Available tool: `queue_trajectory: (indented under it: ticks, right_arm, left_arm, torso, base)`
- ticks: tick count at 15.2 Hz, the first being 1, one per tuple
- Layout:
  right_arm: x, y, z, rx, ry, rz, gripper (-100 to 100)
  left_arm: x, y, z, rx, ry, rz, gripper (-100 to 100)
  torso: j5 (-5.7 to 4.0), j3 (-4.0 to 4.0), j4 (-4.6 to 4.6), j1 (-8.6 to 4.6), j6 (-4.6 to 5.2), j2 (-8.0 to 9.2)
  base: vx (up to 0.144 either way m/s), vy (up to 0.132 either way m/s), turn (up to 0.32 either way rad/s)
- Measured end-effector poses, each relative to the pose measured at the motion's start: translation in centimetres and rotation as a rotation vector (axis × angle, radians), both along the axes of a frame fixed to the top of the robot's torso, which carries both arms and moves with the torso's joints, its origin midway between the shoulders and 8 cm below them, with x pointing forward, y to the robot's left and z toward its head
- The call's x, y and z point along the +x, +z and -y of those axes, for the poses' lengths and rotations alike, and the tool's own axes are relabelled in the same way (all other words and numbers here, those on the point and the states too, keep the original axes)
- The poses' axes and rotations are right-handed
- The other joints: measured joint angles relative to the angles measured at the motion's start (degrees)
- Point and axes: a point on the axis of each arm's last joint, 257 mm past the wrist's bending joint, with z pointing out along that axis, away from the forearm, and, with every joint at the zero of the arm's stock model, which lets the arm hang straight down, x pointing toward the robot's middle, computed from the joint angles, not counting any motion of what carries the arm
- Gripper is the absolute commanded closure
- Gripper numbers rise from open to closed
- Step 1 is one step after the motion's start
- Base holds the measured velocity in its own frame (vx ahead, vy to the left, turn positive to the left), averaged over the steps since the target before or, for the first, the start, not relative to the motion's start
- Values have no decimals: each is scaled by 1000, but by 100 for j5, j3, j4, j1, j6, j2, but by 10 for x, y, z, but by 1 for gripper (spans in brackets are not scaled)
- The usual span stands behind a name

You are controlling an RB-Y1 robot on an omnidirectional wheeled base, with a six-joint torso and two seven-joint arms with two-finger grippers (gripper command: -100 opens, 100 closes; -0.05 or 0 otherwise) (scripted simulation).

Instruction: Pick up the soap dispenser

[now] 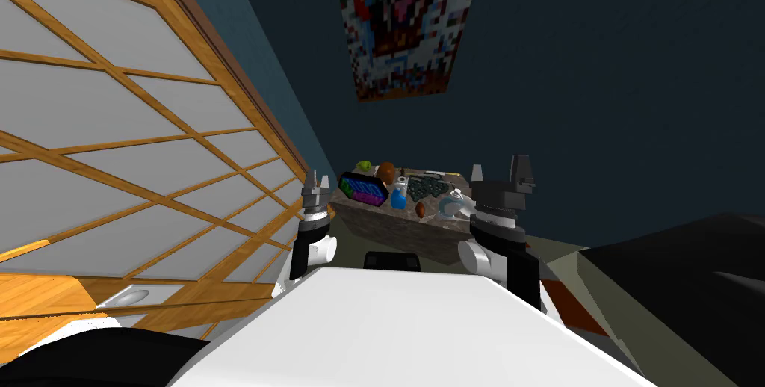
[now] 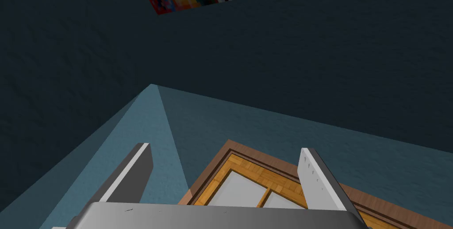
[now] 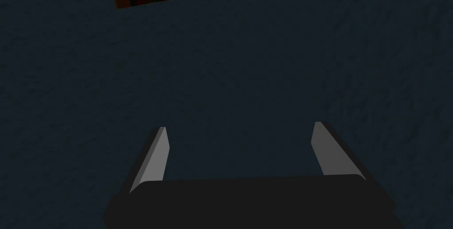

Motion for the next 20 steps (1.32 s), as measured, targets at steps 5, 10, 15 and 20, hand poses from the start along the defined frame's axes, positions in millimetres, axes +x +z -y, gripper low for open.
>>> queue_trajectory:
  ticks: [5, 10, 15, 20]
  right_arm:
    - [0, -19, 7, -113, -24, -98, -100]
    - [-6, -45, 26, -223, -71, -220, -100]
    - [-16, -69, 48, -343, -129, -351, -100]
    - [-27, -90, 74, -471, -186, -486, -100]
  left_arm:
    - [0, 0, 0, 0, 0, 0, 0]
    - [0, 0, 0, 0, 0, 0, 0]
    - [0, 0, 0, 0, 0, 0, 0]
    - [0, 0, 0, 0, 0, 0, 0]
  torso:
    - [-2, 11, 4, -9, 1, 19]
    - [-3, 8, 3, -12, 1, 14]
    - [-2, 9, 3, -12, 1, 16]
    - [-2, 10, 4, -13, 1, 17]
  base:
    - [-38, -10, 26]
    - [-23, -18, 33]
    - [-26, -18, 43]
    - [-32, -20, 51]
